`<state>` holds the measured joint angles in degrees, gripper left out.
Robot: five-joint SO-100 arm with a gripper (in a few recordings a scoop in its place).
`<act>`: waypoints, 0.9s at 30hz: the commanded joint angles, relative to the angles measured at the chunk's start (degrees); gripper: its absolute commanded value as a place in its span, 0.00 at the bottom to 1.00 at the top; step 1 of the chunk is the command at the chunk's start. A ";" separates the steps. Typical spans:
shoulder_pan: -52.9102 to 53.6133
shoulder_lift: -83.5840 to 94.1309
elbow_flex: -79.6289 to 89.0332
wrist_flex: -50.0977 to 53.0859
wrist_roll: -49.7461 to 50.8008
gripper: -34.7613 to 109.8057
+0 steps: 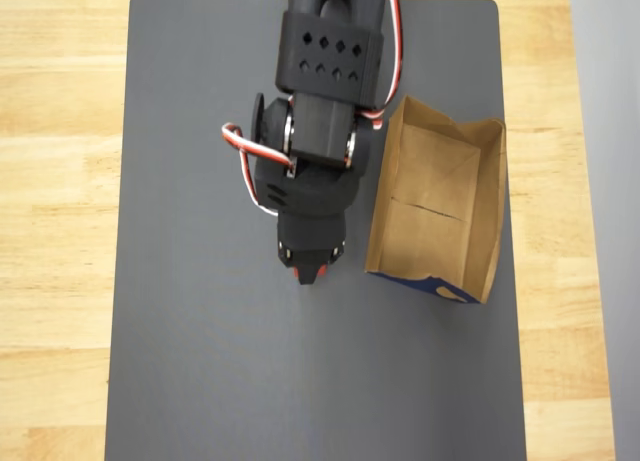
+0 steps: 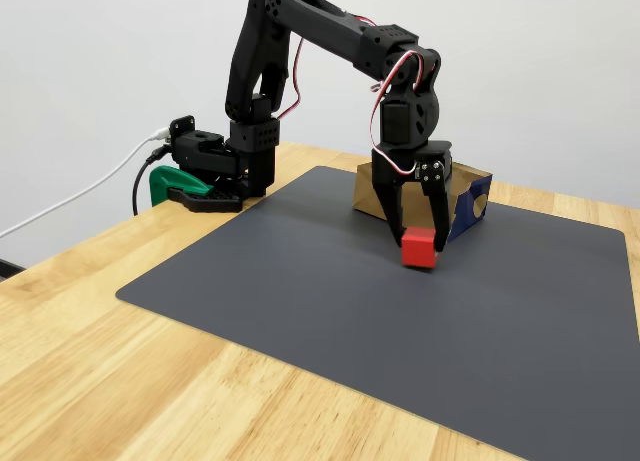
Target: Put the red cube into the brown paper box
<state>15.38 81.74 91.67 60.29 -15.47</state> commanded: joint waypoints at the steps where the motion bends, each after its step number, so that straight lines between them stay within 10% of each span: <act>1: 0.97 15.47 6.86 -6.50 -1.49 0.24; 15: -10.37 55.55 29.44 -16.00 -2.11 0.24; 27: -22.59 49.31 34.28 -15.21 -0.70 0.24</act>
<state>-5.89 134.47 125.33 46.23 -14.77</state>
